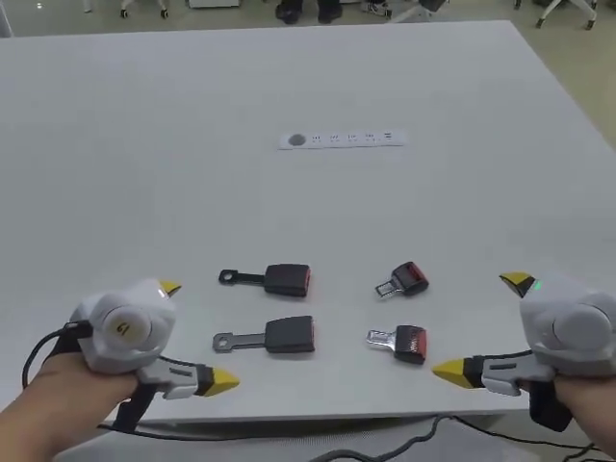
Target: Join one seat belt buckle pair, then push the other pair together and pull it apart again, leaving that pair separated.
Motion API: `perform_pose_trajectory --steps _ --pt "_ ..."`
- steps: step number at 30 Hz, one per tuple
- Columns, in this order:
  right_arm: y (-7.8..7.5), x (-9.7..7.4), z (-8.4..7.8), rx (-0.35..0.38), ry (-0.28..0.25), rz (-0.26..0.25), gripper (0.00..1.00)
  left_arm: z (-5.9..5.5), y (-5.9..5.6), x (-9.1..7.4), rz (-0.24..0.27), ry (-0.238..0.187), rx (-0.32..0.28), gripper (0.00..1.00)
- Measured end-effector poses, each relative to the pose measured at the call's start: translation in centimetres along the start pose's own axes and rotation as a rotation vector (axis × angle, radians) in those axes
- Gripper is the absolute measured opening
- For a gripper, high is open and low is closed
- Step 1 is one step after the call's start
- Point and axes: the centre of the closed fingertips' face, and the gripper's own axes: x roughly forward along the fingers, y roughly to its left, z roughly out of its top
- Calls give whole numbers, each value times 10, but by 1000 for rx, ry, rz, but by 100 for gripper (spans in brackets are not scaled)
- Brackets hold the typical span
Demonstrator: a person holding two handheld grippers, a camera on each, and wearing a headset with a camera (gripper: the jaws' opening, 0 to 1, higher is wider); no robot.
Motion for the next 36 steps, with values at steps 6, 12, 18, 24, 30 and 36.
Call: perform_pose_trajectory --steps 6,12,18,24,30,36 --pt "-2 3 1 -7 -2 8 100 -3 3 1 5 5 5 100" --pt "-2 5 0 -12 -1 12 99 -3 1 1 4 15 11 100" --pt "0 5 -1 -12 4 25 96 -1 2 -2 17 22 22 100" --pt "0 5 1 -16 0 31 94 -1 1 -4 27 38 40 100" --pt "2 9 -1 -29 11 50 87 -3 0 -4 19 49 42 97" --pt "4 10 2 -45 -2 66 81 -1 -1 -3 0 58 61 92"
